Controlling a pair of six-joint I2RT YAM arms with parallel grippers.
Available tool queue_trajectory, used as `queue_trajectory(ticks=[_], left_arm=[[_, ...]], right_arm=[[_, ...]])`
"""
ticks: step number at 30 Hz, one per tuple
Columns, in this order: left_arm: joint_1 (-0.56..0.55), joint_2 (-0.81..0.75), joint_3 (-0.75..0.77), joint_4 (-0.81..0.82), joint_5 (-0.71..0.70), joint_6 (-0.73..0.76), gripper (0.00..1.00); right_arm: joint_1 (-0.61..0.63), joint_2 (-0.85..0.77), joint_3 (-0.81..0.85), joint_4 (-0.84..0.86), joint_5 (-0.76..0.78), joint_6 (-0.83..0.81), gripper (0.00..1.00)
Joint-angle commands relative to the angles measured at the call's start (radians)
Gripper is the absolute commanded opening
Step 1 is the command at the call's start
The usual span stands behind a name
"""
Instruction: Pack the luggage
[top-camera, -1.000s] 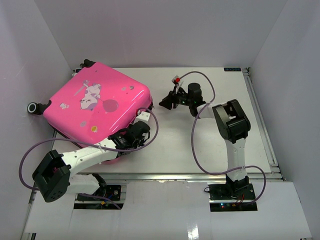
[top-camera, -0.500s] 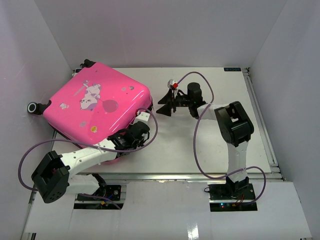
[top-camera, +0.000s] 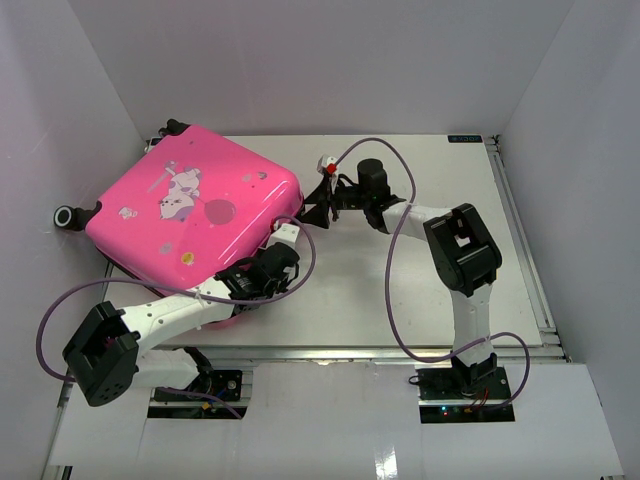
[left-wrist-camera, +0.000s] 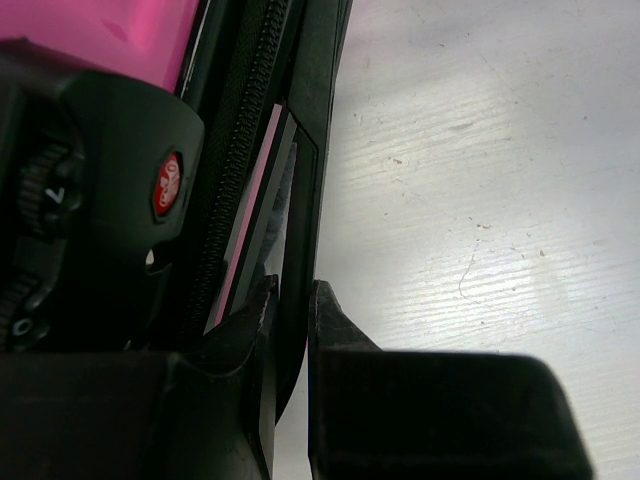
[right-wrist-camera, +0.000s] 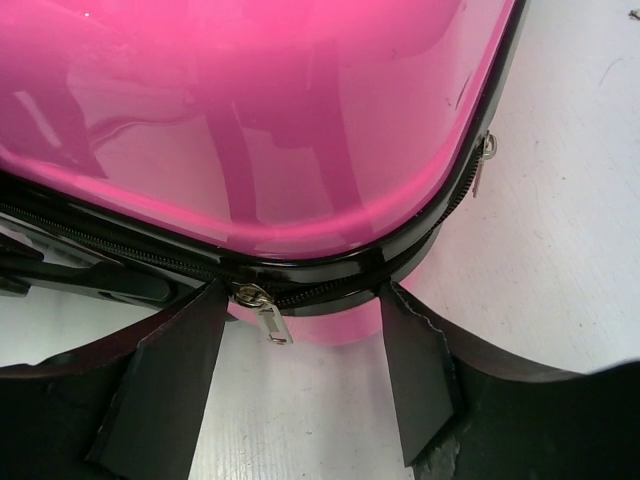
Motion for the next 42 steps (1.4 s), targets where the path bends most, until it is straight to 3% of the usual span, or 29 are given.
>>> queue_trajectory(ticks=[1,4,7,14,17,22,25,30,33,36,38,42], left_arm=[[-0.013,-0.057,-0.003,-0.029,0.051,-0.101,0.0],[-0.013,-0.07,-0.001,-0.03,0.053,-0.1,0.0],[-0.013,-0.073,0.003,-0.03,0.052,-0.097,0.0],[-0.013,-0.058,0.012,-0.029,0.049,-0.099,0.0],[-0.013,-0.046,0.009,-0.024,0.047,-0.102,0.0],[-0.013,-0.045,0.012,-0.022,0.047,-0.111,0.0],[-0.013,-0.047,0.01,-0.018,0.043,-0.114,0.0],[-0.013,-0.051,0.008,-0.018,0.037,-0.117,0.0],[-0.013,-0.059,0.008,-0.019,0.039,-0.117,0.0],[-0.013,-0.068,0.006,-0.02,0.039,-0.12,0.0],[-0.013,-0.07,0.008,-0.021,0.042,-0.119,0.0],[-0.013,-0.077,0.011,-0.026,0.037,-0.114,0.0]], right_arm=[[0.046,0.022,0.071,0.012,0.077,-0.035,0.6],[0.047,0.021,0.079,-0.018,0.096,-0.042,0.43],[0.047,0.02,0.065,-0.021,0.133,-0.043,0.35],[0.05,0.028,0.061,-0.031,0.11,-0.022,0.5],[0.06,0.026,0.066,-0.065,0.167,-0.032,0.56],[0.079,0.024,0.084,-0.144,0.241,-0.06,0.56],[0.087,0.012,0.067,-0.156,0.286,-0.068,0.66],[0.087,-0.001,0.049,-0.165,0.294,-0.076,0.62],[0.088,-0.005,0.041,-0.147,0.27,-0.078,0.55],[0.084,-0.005,0.044,-0.153,0.224,-0.079,0.42],[0.082,-0.006,0.045,-0.157,0.205,-0.077,0.42],[0.081,0.003,0.071,-0.218,0.188,-0.078,0.64]])
